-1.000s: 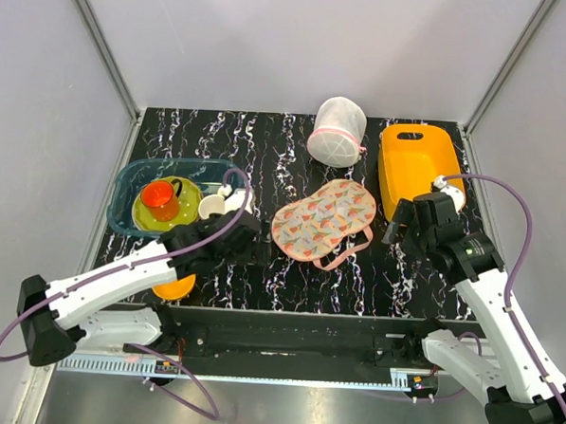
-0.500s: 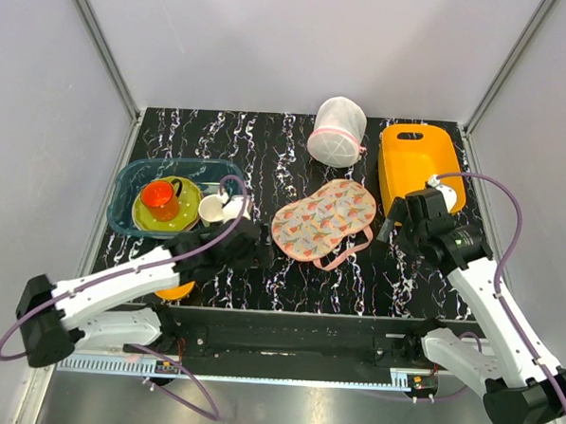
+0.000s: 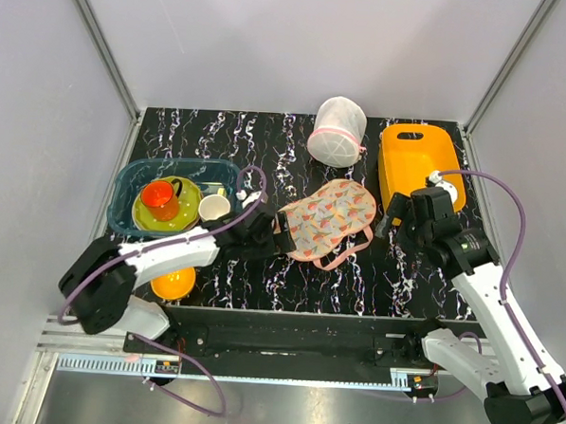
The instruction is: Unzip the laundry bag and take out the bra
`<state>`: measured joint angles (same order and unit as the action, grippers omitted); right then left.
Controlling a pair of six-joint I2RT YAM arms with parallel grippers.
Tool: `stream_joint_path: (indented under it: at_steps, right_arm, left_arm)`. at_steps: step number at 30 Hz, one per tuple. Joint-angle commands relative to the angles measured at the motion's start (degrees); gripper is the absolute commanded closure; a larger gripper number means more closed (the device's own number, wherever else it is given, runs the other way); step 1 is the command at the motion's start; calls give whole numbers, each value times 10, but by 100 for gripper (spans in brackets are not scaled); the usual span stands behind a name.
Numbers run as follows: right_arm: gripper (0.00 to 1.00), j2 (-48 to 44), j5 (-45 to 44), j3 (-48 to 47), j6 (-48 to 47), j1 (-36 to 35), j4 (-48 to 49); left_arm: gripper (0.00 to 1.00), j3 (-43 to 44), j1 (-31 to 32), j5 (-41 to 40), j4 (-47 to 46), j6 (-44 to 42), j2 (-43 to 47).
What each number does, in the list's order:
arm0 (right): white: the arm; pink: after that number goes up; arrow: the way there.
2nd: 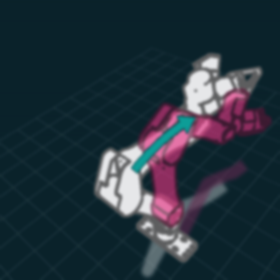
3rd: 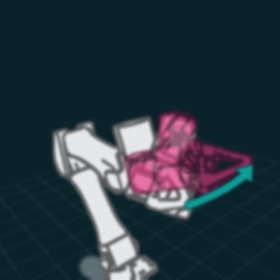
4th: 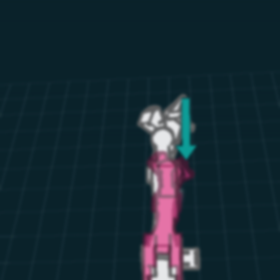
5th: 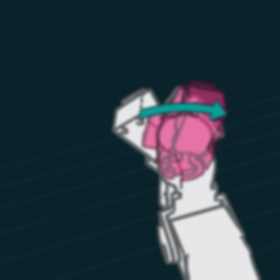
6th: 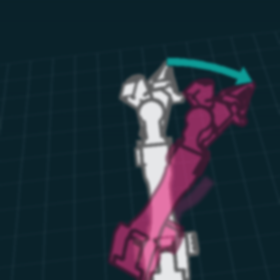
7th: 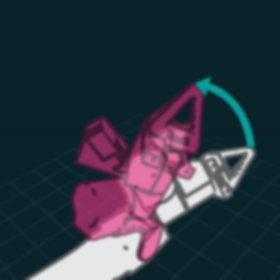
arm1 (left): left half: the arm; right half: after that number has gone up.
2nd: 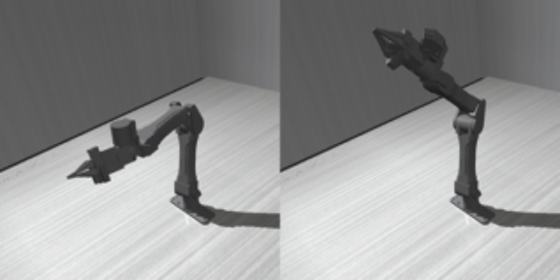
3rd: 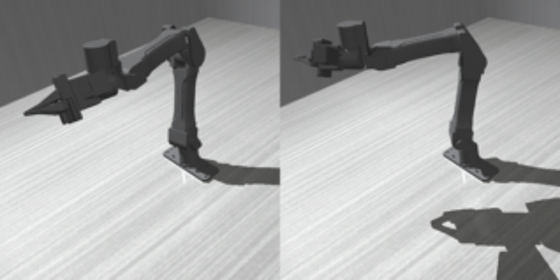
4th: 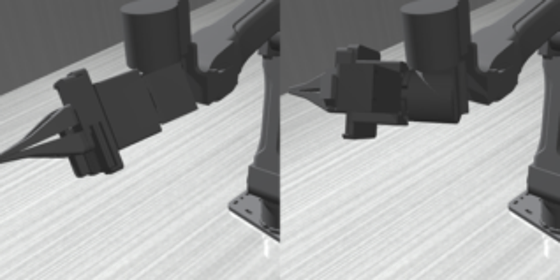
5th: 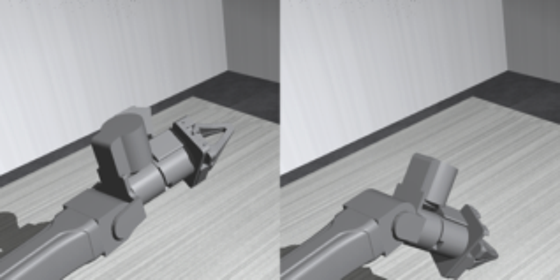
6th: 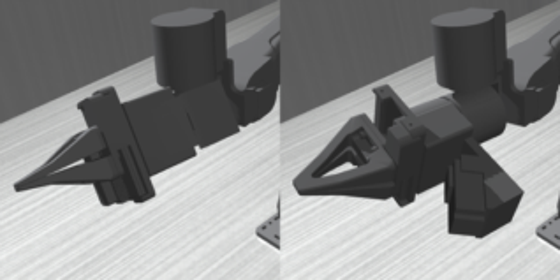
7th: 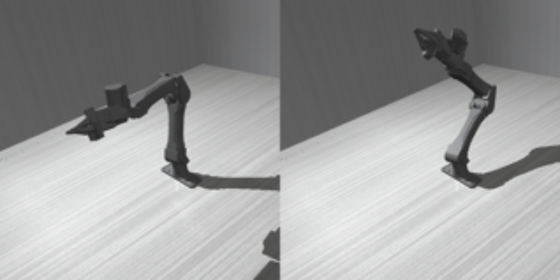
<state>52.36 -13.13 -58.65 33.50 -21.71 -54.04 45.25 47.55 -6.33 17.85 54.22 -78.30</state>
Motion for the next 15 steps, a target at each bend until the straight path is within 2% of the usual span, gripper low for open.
stream_joint_path:
  at_steps: [1, 4, 7, 8, 11, 12, 15]
  right_arm:
    - [0, -1, 28, 7, 12, -2, 37]
    - [0, 3, 28, 15, 18, -3, 39]
    - [0, 1, 35, 20, 20, -3, 40]
    - [0, -1, 37, 22, 19, -3, 40]
    - [0, -8, 45, 29, 15, -3, 41]
    - [0, -8, 53, 31, 9, -2, 41]
    - [0, -11, 91, 44, -4, -2, 57]
  left_arm:
    - [1, 6, -36, 109, -149, -10, -75]
    - [1, 38, -52, 142, -172, -14, -140]
    - [14, 55, -51, 145, -177, -16, -165]
    - [37, 62, -52, 139, -176, -18, -167]
    - [74, 64, -52, 115, -149, -30, -149]
    - [99, 62, -51, 108, -125, -32, -139]
    - [100, 48, -51, 93, -84, -41, -71]
